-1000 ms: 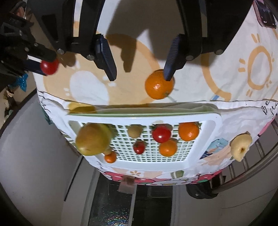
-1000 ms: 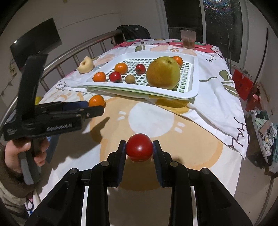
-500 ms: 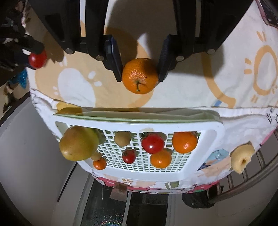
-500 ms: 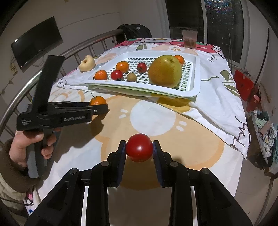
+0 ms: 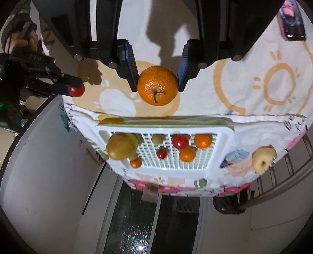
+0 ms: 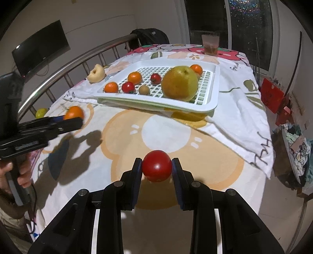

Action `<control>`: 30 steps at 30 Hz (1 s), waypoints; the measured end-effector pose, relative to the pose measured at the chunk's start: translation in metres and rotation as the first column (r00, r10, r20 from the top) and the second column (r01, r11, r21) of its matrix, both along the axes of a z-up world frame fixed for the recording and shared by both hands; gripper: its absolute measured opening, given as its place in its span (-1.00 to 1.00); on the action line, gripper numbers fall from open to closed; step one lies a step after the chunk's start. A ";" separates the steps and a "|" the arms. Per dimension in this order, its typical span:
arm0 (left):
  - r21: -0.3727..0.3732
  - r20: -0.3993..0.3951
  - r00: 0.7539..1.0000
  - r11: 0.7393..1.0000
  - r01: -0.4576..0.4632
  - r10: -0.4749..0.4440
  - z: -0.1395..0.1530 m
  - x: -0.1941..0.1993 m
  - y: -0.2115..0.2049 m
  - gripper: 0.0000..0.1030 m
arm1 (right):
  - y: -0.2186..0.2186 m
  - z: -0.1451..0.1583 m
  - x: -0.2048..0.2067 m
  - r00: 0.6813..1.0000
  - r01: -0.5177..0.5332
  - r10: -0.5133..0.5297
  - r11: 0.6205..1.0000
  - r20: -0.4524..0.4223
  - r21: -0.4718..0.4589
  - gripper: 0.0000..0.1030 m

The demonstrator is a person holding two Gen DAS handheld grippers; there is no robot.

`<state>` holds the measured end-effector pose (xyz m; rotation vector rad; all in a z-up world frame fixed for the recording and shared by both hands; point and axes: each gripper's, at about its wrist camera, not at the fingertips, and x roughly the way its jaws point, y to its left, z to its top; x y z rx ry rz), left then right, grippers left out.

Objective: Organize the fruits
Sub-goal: 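Carry the tomato and mandarin into the white basket and open both grippers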

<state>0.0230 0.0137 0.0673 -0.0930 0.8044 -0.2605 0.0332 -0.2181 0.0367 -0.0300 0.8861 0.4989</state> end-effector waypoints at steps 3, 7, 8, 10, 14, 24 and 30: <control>-0.007 0.048 0.999 1.000 -0.005 0.005 0.019 -0.011 0.007 -0.19 | -0.008 0.012 0.001 1.000 0.015 -0.015 1.000 0.022 0.009 -0.44; -0.016 0.110 0.994 1.000 -0.012 0.013 0.043 -0.020 0.016 -0.19 | -0.021 0.033 0.003 0.997 0.038 -0.040 0.999 0.059 0.024 -0.44; -0.019 0.123 0.992 1.000 -0.008 0.010 0.050 -0.021 0.017 -0.19 | -0.024 0.037 0.004 0.997 0.041 -0.043 0.999 0.066 0.028 -0.44; -0.014 0.147 0.989 1.000 -0.009 0.011 0.061 -0.022 0.020 -0.19 | -0.030 0.050 0.005 0.995 0.050 -0.053 0.998 0.088 0.035 -0.44; 0.002 0.185 0.983 1.000 -0.013 0.012 0.082 -0.019 0.027 -0.19 | -0.040 0.079 0.009 0.986 0.070 -0.075 0.997 0.146 0.036 -0.44; 0.040 0.242 0.970 0.999 -0.030 0.019 0.132 0.014 0.040 -0.19 | -0.042 0.150 0.040 0.959 0.080 -0.084 0.996 0.271 0.027 -0.44; 0.053 0.241 0.970 0.997 -0.048 0.033 0.149 0.056 0.038 -0.19 | -0.023 0.176 0.075 0.959 0.048 -0.055 0.998 0.278 0.031 -0.44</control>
